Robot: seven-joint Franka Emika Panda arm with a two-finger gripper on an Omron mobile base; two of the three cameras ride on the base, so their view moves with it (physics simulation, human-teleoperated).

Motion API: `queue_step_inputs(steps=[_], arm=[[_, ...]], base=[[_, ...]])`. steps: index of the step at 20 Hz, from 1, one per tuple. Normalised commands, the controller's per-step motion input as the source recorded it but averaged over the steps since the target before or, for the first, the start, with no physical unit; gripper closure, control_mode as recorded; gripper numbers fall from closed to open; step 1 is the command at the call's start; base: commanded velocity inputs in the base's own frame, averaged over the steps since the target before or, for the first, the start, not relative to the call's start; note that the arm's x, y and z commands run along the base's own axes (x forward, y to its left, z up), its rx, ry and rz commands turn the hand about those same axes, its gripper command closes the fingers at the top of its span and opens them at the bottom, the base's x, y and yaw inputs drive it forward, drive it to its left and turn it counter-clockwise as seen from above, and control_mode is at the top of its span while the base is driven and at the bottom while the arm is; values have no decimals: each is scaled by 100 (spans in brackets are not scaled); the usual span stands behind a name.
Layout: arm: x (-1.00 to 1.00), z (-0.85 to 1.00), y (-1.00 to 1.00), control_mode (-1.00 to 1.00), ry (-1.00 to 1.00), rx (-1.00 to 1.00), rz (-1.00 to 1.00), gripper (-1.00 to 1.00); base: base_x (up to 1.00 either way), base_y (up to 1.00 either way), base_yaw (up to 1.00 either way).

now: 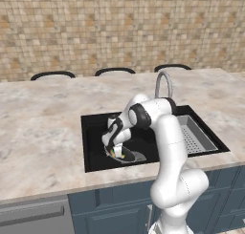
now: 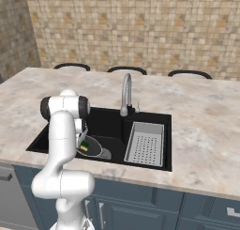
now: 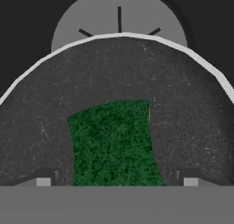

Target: Pick the pan and sponge and place them into the sink. Then turn on the water.

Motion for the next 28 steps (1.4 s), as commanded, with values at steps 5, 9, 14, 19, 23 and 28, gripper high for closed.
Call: queue_step_inputs(steps=[5, 9, 14, 19, 23, 28], arm=[[-18, 30, -3, -100, 0, 1, -1, -100], [-10, 50, -4, -100, 0, 1, -2, -100], [-28, 55, -1, -100, -2, 2, -4, -100], [-40, 29, 10, -100, -13, -1, -4, -100], [-45, 27, 13, -100, -12, 0, -4, -100], [-46, 59, -8, -100, -9, 1, -2, -100]], base=[[0, 0, 0], [0, 0, 0], [0, 0, 0], [0, 0, 0], [0, 0, 0], [0, 0, 0]])
